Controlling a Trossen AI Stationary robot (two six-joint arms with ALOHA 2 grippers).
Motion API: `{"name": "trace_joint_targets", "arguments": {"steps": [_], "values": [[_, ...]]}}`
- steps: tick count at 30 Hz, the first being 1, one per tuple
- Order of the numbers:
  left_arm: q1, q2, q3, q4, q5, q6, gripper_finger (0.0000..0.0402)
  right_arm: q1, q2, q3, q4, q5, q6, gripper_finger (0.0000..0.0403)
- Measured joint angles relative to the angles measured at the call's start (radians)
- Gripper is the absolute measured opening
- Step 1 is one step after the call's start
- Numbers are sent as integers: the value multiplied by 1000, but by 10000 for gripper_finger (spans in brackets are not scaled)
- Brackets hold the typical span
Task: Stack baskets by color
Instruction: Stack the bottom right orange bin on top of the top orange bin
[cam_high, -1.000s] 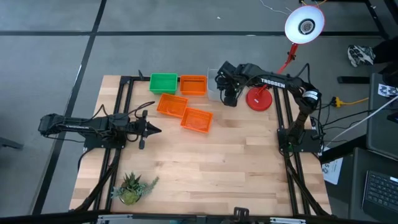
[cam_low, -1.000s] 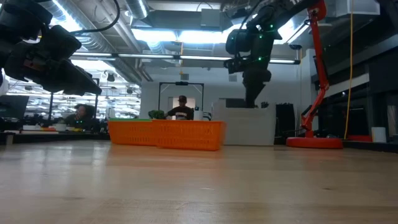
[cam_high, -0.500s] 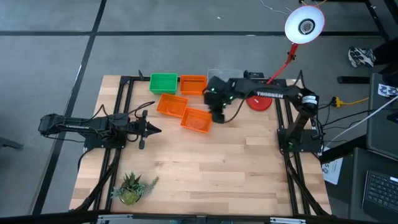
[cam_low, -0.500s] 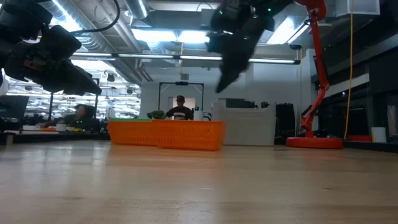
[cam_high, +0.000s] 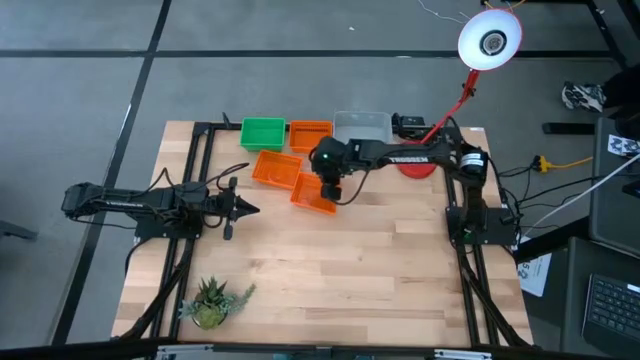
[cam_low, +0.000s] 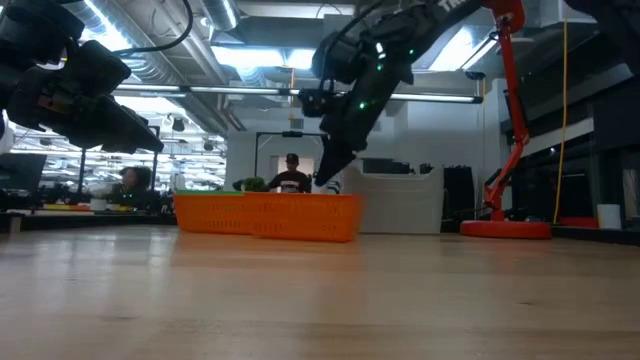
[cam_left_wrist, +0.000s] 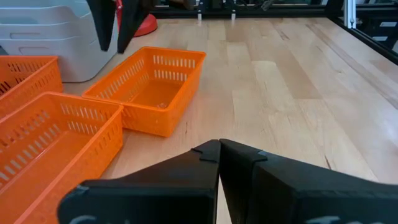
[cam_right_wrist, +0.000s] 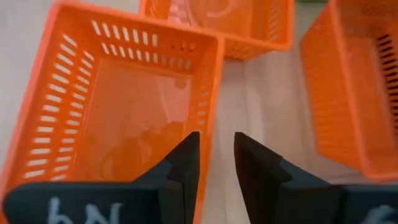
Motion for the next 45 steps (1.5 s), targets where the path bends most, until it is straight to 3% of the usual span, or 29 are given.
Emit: {"name": "trace_joint_targets", "arguments": {"steps": [21, 24, 27, 32, 39, 45], "values": [[0, 0, 0, 0, 0, 0, 0, -1, 125, 1, -5, -27, 22, 96], [0, 0, 0, 0, 0, 0, 0, 0, 134, 0, -3, -30, 22, 71], [0, 0, 0, 0, 0, 0, 0, 8, 130, 0, -2, -41, 16, 17], [0, 0, 0, 0, 0, 0, 0, 29, 88, 9, -52, -56, -6, 3], [0, 0, 0, 0, 0, 0, 0, 39, 29, 184, -226, -49, -69, 2], [0, 0, 0, 0, 0, 0, 0, 6, 30, 440, -210, 82, -255, 1]]}}
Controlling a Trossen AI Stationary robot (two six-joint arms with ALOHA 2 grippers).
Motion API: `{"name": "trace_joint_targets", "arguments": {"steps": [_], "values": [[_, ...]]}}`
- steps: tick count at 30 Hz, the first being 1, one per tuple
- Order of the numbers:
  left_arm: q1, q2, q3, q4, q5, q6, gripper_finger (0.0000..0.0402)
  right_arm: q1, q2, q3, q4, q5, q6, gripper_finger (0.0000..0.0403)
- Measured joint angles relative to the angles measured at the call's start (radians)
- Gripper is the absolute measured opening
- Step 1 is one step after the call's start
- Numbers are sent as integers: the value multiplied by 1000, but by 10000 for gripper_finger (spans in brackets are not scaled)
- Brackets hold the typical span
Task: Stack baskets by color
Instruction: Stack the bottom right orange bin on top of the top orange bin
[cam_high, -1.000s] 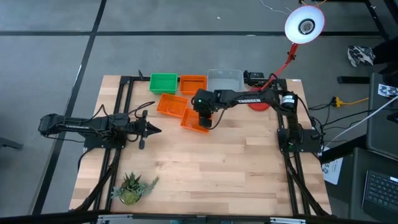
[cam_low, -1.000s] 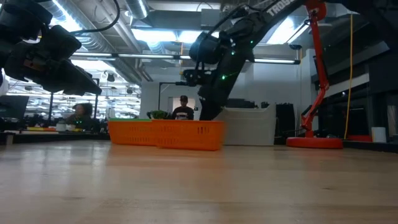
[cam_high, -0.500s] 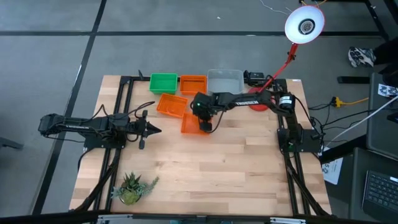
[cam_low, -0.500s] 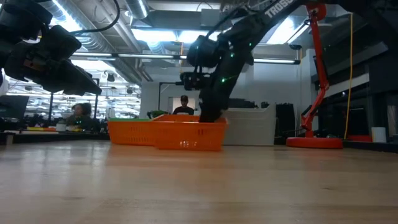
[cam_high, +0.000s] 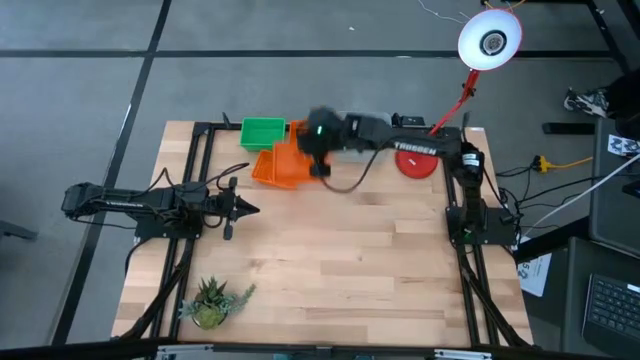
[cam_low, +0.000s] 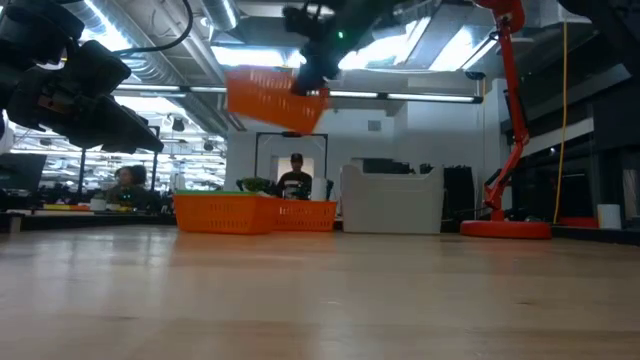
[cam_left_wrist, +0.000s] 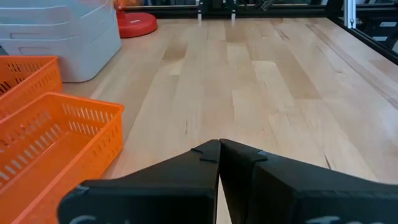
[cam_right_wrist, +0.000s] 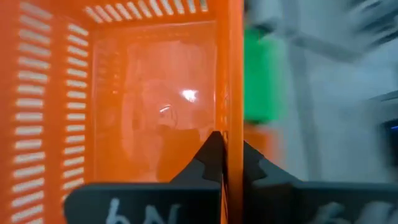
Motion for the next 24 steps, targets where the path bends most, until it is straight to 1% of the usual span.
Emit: {"name": "trace_joint_targets", "arguments": {"steps": [2, 5, 8, 12, 16, 19, 24], "values": [[0, 0, 0, 0, 0, 0, 0, -34, 0, 69, 45, 20, -56, 1], [0, 0, 0, 0, 0, 0, 0, -91, 4, 146, 134, 16, -111, 1], [0, 0, 0, 0, 0, 0, 0, -150, 21, 193, 190, 0, -123, 0], [0, 0, 0, 0, 0, 0, 0, -228, 71, 222, 200, -108, -120, 0], [0, 0, 0, 0, 0, 0, 0, -287, 143, 223, 195, -155, -140, 0], [0, 0, 0, 0, 0, 0, 0, -314, 204, 220, 175, -170, -153, 0], [0, 0, 0, 0, 0, 0, 0, -322, 275, 220, 179, -172, -173, 0]]}}
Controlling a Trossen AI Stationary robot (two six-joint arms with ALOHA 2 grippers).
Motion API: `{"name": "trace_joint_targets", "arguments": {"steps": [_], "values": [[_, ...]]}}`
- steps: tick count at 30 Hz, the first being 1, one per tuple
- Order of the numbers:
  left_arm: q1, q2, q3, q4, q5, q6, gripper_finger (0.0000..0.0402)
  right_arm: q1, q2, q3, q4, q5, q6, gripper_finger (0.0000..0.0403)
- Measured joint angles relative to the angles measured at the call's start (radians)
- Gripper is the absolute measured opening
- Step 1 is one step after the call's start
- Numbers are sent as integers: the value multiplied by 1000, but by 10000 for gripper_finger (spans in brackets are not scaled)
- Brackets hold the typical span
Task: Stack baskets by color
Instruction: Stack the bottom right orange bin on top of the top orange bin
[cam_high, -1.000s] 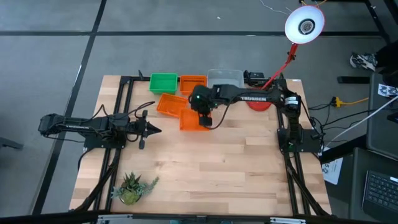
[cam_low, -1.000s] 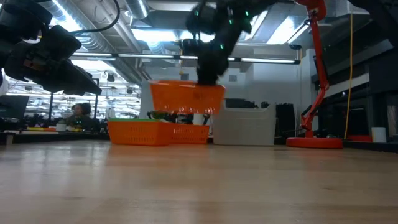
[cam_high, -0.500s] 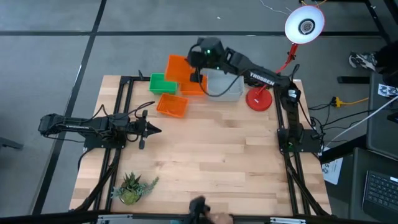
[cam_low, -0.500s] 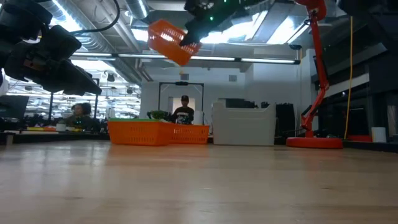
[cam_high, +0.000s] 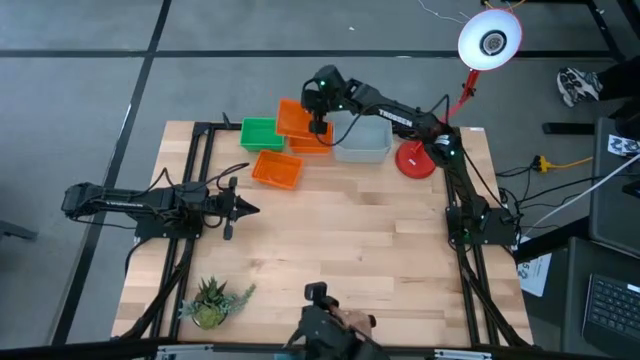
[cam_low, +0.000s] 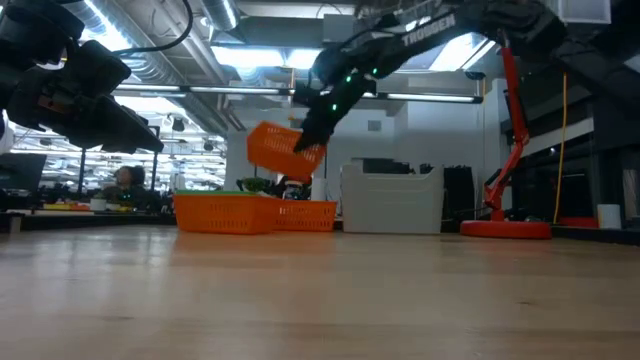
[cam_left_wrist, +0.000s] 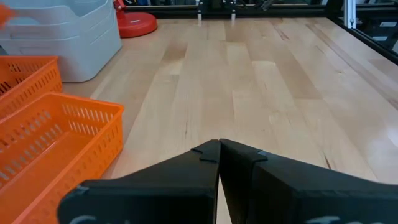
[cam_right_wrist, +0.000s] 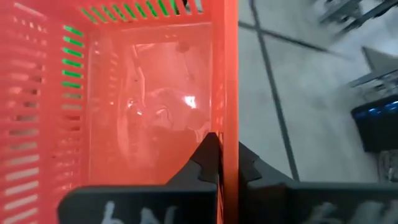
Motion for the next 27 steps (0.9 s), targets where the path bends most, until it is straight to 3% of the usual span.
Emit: {"name": "trace_joint_targets", "arguments": {"steps": [15, 27], "values": [[0, 0, 0, 0, 0, 0, 0, 0, 39, 0, -208, 135, -45, 0], [0, 0, 0, 0, 0, 0, 0, 1, 39, 0, -233, 125, -25, 0]]}}
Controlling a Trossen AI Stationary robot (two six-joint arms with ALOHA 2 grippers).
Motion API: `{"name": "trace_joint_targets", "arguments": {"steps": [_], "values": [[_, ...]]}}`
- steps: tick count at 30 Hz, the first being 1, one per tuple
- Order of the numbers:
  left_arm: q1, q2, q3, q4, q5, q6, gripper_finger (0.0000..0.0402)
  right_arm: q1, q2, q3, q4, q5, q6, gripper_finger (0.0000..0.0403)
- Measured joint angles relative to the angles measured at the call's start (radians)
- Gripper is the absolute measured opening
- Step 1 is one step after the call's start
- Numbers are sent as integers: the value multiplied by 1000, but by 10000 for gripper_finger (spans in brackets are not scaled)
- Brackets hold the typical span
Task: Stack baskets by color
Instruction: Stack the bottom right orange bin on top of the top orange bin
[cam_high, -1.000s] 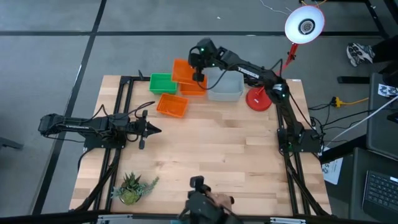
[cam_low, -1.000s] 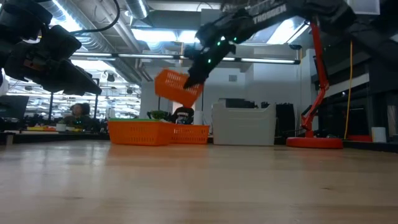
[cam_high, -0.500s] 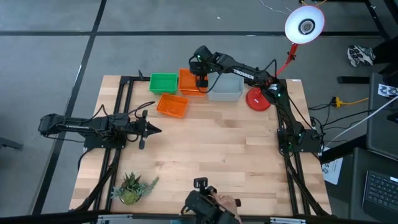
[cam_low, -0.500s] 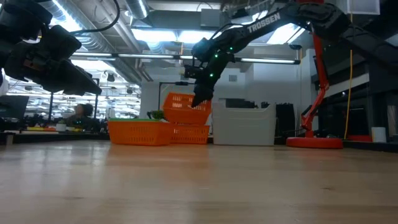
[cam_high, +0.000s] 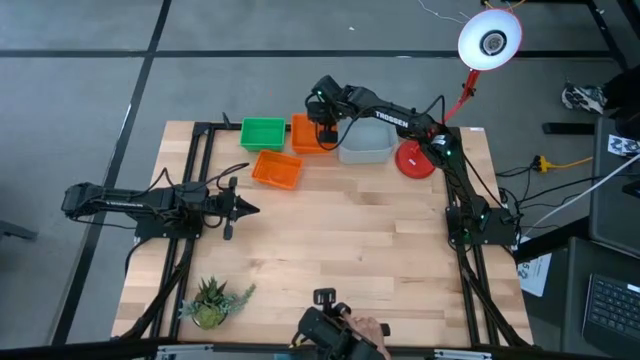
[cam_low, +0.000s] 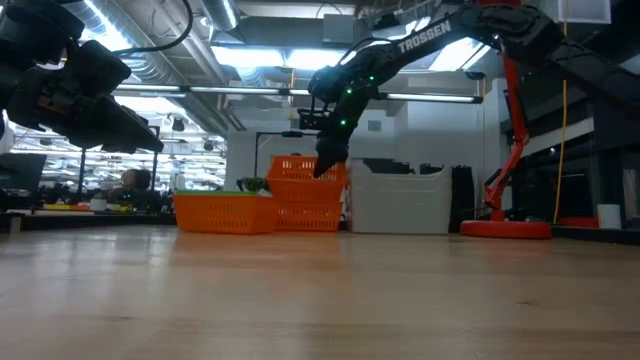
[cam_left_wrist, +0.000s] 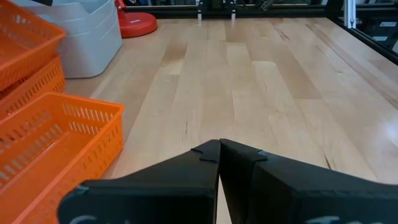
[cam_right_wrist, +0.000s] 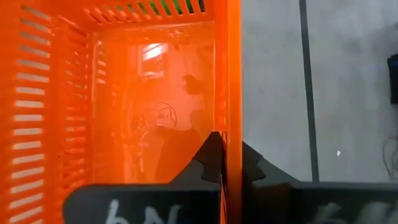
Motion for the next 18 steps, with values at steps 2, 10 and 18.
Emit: {"name": "trace_joint_targets", "arguments": {"steps": [2, 10, 18], "values": [[0, 0, 0, 0, 0, 0, 0, 0, 0, 0, 0, -18, 0, 0], [0, 0, 0, 0, 0, 0, 0, 0, -1, 0, -8, -20, -23, 11], [0, 0, 0, 0, 0, 0, 0, 0, -1, 0, -11, -54, -27, 74]]}}
